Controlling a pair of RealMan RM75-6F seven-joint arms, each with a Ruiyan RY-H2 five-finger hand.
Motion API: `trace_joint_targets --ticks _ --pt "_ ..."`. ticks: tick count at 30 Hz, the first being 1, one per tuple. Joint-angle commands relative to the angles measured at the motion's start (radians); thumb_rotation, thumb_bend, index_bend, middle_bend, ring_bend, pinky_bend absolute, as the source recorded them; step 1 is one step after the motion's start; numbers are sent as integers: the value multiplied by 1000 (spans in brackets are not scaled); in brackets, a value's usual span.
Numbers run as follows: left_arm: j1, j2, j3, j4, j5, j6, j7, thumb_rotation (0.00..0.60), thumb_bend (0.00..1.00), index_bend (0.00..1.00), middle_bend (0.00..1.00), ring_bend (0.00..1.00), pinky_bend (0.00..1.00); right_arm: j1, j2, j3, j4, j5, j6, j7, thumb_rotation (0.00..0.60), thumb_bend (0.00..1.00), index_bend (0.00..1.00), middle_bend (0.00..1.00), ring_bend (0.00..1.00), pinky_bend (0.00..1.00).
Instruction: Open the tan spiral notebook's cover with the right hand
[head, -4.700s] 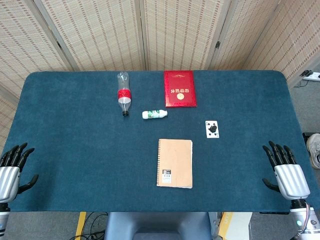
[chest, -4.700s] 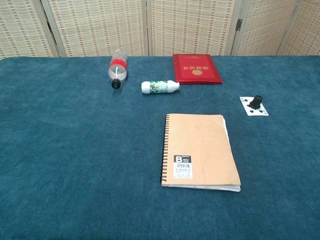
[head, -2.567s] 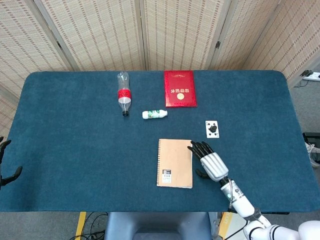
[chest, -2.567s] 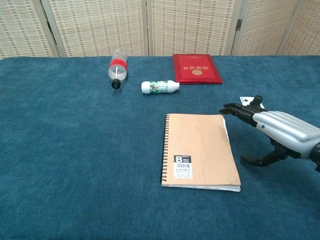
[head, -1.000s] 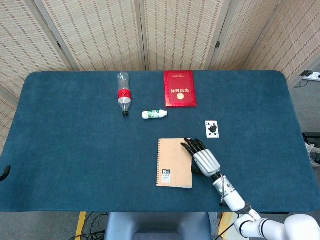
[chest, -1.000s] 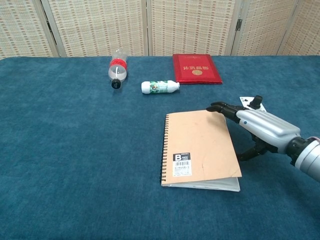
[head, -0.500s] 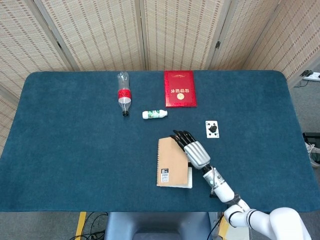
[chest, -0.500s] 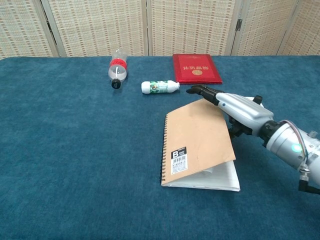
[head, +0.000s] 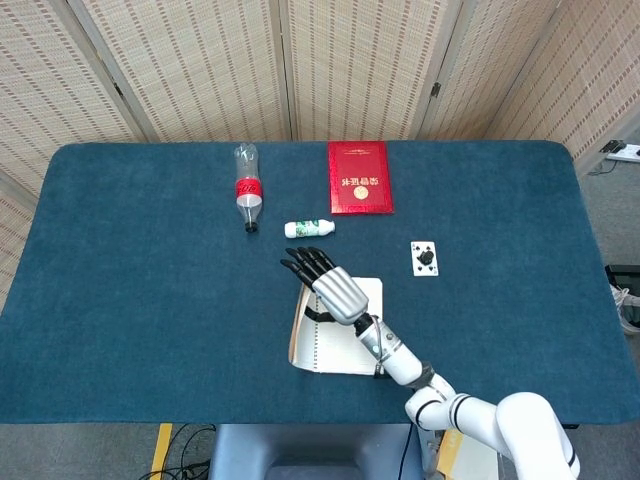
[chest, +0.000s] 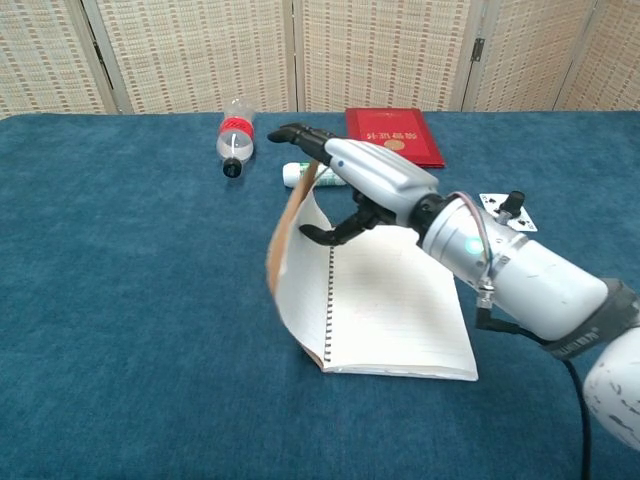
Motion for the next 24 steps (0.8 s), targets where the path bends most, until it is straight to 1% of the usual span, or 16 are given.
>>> trace_joint_targets --ticks 1,5,10,13,18,20,23,24 --pt "5 5 -4 3 0 -9 -21 600 296 173 103 89 150 46 -21 28 -18 31 -61 -27 600 366 0 0 0 0" --pt "6 8 -3 1 0 -17 -19 600 296 173 103 89 150 89 -51 49 -12 74 -137 -48 600 365 0 0 0 0" --pt "16 15 -9 -1 -2 -15 -47 600 296 173 103 89 151 117 -94 46 42 116 -214 -86 600 365 0 0 0 0" --pt "20 14 -12 -3 -2 -7 -50 600 296 173 103 89 151 120 -105 38 62 130 -237 -100 600 365 0 0 0 0" --pt "22 11 -9 -8 11 6 -33 600 296 173 103 89 151 109 -90 31 45 129 -206 -94 600 365 0 0 0 0" --pt "20 9 -6 -9 24 16 -21 600 296 173 103 89 151 97 -65 33 11 122 -166 -95 600 365 0 0 0 0" --pt "14 6 14 -11 60 16 8 600 296 174 103 89 151 67 -7 35 -72 115 -105 -114 600 365 0 0 0 0" --pt "10 5 25 -13 75 13 28 600 296 174 103 89 151 51 24 34 -116 119 -92 -138 600 365 0 0 0 0"
